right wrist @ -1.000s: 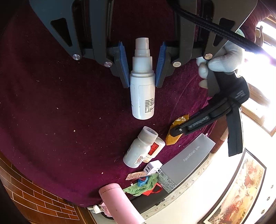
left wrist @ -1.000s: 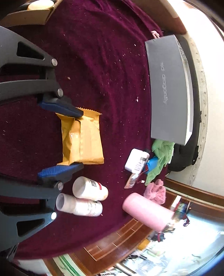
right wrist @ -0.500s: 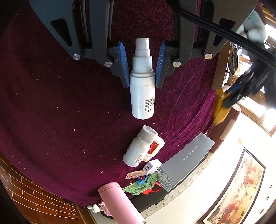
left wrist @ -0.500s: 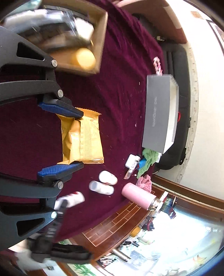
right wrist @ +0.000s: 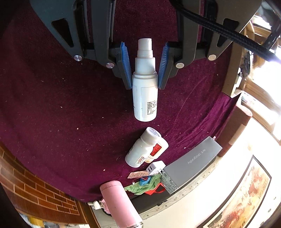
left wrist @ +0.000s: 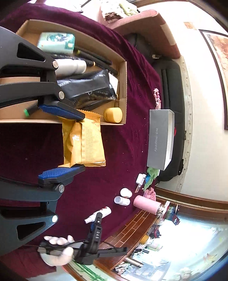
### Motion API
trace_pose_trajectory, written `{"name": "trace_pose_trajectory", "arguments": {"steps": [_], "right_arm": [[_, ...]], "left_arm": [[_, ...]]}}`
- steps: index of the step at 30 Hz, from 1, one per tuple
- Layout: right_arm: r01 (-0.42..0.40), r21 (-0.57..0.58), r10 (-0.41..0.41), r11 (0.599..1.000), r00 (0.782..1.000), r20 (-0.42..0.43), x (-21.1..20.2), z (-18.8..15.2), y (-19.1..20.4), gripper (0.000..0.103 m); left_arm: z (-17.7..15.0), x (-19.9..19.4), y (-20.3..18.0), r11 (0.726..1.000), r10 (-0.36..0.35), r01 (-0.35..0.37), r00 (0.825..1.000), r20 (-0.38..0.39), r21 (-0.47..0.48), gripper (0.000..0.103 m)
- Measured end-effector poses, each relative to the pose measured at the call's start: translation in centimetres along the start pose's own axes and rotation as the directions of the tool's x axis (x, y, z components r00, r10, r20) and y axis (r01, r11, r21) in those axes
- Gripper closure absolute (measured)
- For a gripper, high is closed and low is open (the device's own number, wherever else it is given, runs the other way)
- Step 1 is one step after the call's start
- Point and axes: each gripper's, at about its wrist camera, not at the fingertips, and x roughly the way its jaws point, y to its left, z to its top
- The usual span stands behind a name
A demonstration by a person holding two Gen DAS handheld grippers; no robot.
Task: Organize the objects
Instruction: 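Carry the yellow packet and spray bottle over the cardboard tray with both grippers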
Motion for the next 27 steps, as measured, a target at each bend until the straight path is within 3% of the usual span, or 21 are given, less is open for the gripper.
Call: {"name": "trace_pose_trajectory", "arguments": {"steps": [13, 21, 27], "right_arm": [[-0.064, 0.079, 0.067, 0.995, 0.997, -0.043, -3.1, -3.4, -0.7, 0.076], [-0.126, 0.083, 0.129, 0.989, 0.991, -0.034, -5.0, -4.2, 0.5, 0.075], [-0.175, 0.044, 0.177, 0.984, 0.983, -0.05, -5.3, -4.4, 3.6, 0.075]], "left_arm": [[-1.0, -2.7, -4.2, 0.989, -0.022, 0.015, 0.999, 0.05, 0.145, 0.058], [-1.3, -3.0, -3.8, 0.99, -0.02, 0.014, 0.999, 0.047, 0.141, 0.058], [-1.8, -3.4, -1.5, 0.995, -0.001, -0.004, 0.999, 0.052, 0.101, 0.058]]}}
